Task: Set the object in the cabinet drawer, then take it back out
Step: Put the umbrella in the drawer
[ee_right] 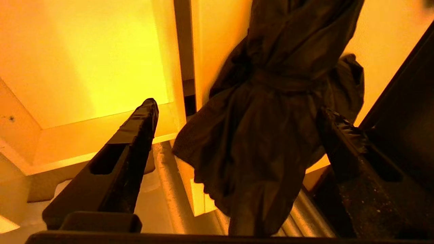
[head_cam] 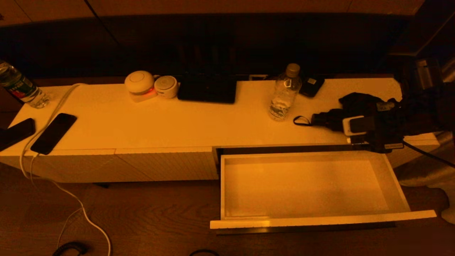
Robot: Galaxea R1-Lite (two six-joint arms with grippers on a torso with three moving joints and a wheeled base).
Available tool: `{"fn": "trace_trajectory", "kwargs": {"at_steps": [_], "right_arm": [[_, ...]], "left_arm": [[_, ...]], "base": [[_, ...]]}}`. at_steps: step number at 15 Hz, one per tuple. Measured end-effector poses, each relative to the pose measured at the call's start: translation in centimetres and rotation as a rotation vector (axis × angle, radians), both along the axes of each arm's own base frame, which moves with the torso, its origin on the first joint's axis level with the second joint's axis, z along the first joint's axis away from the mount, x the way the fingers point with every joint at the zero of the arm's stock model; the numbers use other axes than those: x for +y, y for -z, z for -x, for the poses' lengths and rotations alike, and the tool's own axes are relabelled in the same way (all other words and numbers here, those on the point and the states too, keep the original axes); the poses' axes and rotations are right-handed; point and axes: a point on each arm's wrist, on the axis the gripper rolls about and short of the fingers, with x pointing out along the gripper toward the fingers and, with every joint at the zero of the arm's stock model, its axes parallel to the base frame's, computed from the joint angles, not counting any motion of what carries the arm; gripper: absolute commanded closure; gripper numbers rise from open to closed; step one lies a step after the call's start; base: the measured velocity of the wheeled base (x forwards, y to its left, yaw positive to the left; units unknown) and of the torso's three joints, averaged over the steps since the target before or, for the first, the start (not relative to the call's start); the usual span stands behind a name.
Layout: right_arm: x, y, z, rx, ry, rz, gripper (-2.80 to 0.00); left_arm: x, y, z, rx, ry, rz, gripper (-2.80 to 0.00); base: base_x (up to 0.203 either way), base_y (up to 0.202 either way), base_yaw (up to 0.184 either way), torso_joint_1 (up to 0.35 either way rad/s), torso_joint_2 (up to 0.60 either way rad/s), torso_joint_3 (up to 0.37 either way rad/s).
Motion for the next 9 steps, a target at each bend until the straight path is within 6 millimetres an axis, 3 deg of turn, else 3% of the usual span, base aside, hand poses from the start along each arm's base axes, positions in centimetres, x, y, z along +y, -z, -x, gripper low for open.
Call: {"fn": "trace_trajectory", "kwargs": {"at_steps": [9], "right_arm": [[-0.4, 0.3, -2.7, -0.021, 0.049, -0.045, -2.80]], "left_arm": [[0.0, 0.0, 0.0, 0.000, 0.000, 0.000, 0.00]], "base": [[0.000, 0.000, 0.000, 0.000, 0.00, 0.000]]}}
